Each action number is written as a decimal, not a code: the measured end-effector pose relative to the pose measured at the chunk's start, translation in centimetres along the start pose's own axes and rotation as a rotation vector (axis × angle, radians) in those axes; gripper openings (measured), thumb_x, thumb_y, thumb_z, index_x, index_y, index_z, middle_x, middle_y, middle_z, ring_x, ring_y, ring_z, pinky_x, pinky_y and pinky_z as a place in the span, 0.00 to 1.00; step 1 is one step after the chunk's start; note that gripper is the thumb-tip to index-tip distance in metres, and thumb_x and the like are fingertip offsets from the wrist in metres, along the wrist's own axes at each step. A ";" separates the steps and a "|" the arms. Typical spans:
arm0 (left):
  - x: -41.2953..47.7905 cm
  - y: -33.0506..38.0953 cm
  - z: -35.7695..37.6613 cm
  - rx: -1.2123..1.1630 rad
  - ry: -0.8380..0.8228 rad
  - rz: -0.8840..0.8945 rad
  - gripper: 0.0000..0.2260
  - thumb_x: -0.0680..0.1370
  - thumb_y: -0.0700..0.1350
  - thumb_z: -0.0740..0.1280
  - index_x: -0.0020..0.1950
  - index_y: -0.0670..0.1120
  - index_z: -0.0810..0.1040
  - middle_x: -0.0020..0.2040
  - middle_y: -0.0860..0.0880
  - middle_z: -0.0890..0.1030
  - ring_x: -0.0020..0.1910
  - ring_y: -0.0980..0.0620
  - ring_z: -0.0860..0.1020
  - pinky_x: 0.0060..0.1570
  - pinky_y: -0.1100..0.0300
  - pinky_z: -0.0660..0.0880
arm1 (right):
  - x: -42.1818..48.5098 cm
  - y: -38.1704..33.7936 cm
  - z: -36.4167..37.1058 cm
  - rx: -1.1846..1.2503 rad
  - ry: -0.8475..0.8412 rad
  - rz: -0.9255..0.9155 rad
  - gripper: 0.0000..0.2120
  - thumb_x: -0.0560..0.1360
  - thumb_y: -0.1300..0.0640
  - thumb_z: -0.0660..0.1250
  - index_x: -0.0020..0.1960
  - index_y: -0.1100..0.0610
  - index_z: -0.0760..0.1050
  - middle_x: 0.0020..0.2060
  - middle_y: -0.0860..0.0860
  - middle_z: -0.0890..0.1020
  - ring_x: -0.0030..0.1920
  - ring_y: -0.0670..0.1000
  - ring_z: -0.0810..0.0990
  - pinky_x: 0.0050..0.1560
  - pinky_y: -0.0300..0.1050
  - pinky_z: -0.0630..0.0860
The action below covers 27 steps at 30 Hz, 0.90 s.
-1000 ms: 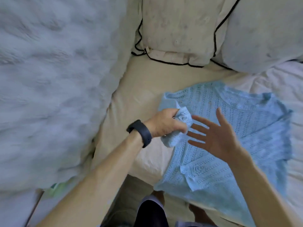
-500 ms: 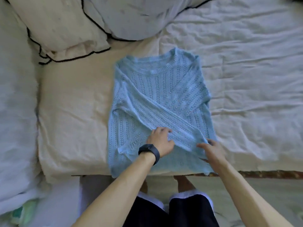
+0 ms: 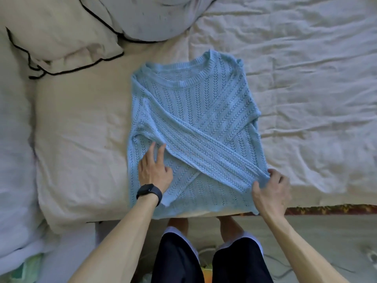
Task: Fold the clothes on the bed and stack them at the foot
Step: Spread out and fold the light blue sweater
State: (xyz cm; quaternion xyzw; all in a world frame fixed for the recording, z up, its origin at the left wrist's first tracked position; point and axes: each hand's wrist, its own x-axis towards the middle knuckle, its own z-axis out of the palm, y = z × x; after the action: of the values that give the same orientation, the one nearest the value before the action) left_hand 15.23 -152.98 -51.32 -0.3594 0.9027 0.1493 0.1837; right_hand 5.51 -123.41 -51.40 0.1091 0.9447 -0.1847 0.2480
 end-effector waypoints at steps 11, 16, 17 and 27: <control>13.1 -10.4 -3.1 -0.080 0.116 0.018 0.20 0.80 0.49 0.65 0.72 0.52 0.70 0.64 0.47 0.74 0.60 0.42 0.74 0.53 0.50 0.70 | 2.7 -29.0 9.7 0.035 -0.328 -0.535 0.28 0.80 0.44 0.67 0.76 0.53 0.65 0.71 0.52 0.73 0.71 0.54 0.69 0.69 0.52 0.67; 13.6 -14.1 -2.4 -0.212 0.239 0.181 0.11 0.79 0.45 0.67 0.61 0.50 0.82 0.55 0.49 0.84 0.52 0.42 0.80 0.49 0.52 0.70 | 7.1 -40.4 14.2 -0.081 -0.429 -0.511 0.29 0.81 0.42 0.66 0.75 0.55 0.66 0.66 0.55 0.76 0.62 0.56 0.77 0.59 0.49 0.76; 13.4 -14.9 -2.4 -0.251 0.242 0.170 0.11 0.79 0.45 0.67 0.60 0.50 0.83 0.54 0.50 0.85 0.51 0.43 0.81 0.48 0.53 0.71 | 7.5 -41.5 14.6 -0.132 -0.435 -0.513 0.25 0.81 0.43 0.66 0.72 0.55 0.70 0.60 0.54 0.79 0.56 0.55 0.79 0.52 0.44 0.76; 13.5 -18.0 -2.5 -0.940 -0.068 -0.292 0.10 0.79 0.43 0.65 0.41 0.55 0.79 0.32 0.58 0.80 0.34 0.62 0.77 0.36 0.65 0.72 | 7.0 -49.5 18.6 0.144 -0.481 -0.548 0.05 0.77 0.50 0.74 0.45 0.47 0.78 0.38 0.44 0.81 0.35 0.45 0.77 0.36 0.42 0.78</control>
State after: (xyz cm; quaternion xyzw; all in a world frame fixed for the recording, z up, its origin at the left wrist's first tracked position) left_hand 18.24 -174.57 -57.50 -0.5211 0.6713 0.5246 0.0501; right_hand -7.25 -175.00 -55.40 -0.1774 0.8382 -0.3307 0.3958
